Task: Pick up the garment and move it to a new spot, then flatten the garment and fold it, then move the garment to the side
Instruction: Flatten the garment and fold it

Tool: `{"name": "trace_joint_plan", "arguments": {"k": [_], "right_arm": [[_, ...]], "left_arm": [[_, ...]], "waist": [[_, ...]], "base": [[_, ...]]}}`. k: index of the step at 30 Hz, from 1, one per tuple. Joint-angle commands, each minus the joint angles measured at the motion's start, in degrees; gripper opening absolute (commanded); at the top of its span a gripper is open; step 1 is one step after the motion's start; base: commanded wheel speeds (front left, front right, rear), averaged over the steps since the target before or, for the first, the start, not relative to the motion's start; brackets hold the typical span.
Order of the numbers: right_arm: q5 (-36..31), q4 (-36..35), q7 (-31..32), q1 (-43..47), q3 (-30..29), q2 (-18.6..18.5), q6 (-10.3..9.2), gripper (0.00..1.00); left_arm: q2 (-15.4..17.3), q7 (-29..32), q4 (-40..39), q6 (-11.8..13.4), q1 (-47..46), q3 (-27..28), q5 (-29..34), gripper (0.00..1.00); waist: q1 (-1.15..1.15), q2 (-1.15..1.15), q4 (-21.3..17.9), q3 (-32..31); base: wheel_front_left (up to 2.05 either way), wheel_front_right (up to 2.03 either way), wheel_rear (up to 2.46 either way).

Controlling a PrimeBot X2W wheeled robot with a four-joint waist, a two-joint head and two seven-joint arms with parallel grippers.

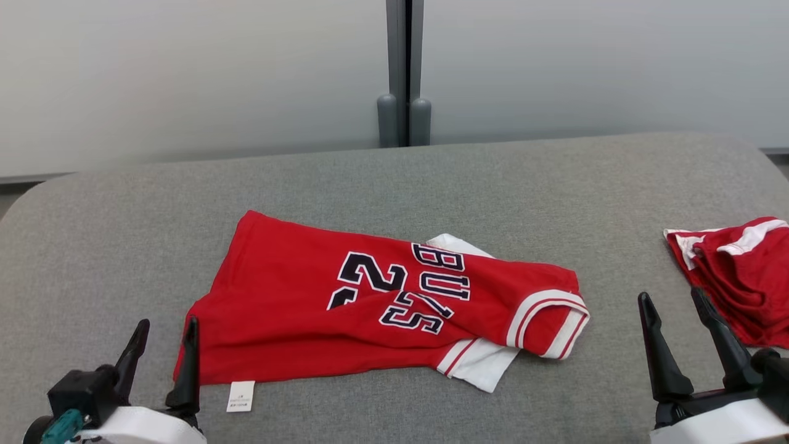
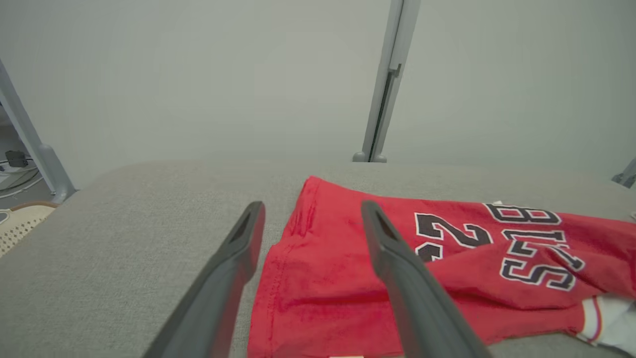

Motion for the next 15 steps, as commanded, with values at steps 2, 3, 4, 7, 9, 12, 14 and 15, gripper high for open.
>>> {"name": "trace_joint_plan", "arguments": {"k": [2,3,4,7,9,12,14,15], "right_arm": [[-0.51,-0.34,0.05,-1.23,0.17,0.05,0.0,1.0],[-0.61,-0.38,-0.01,-1.7,0.22,0.12,0.0,1.0],[-0.78,-0.22,-0.02,-2.05,0.4,0.18,0.0,1.0],[-0.95,0.41,-0.33,-2.95,0.9,0.47,0.0,1.0],[-0.91,0.94,-0.54,-3.32,1.15,0.72,0.0,1.0],[-0.63,1.66,-0.92,-3.4,1.13,0.91,0.0,1.0],[-0.39,2.38,-1.08,-3.45,1.28,0.9,0.0,1.0],[-0.35,2.78,-0.99,-3.35,1.38,0.93,0.0,1.0]], "left_arm": [[-0.21,-0.06,4.65,-1.81,-2.94,-0.21,-1.39,1.0],[-0.4,0.24,7.21,-2.63,-4.12,-0.46,-1.89,1.0],[-0.67,0.48,9.77,-3.53,-5.07,-0.79,-2.37,1.0],[-1.42,0.75,18.27,-5.91,-7.81,-1.15,-4.15,1.0],[-1.52,-0.06,23.04,-7.1,-9.51,-1.0,-4.58,1.0],[-2.05,0.32,29.22,-8.68,-11.01,-1.26,-5.64,1.0],[-2.18,0.59,32.25,-10.11,-12.2,-1.81,-6.09,0.72],[-2.35,0.69,33.4,-10.74,-12.64,-2.21,-6.3,0.15]], "waist": [[0.0,0.0,0.66,3.33],[0.0,0.0,0.74,4.3],[0.0,0.0,0.73,4.97],[0.0,0.0,0.45,6.6],[0.0,0.0,0.15,7.15],[0.0,0.0,0.0,7.54],[0.0,0.0,-0.17,7.68],[0.0,0.0,-0.21,7.68]], "base": [[0.0,0.0,0.0],[0.0,0.0,0.0],[0.0,0.0,0.0],[0.0,0.0,0.0],[0.0,0.0,0.0],[0.0,0.0,0.0],[0.0,0.0,0.0],[0.0,0.0,0.0]]}}
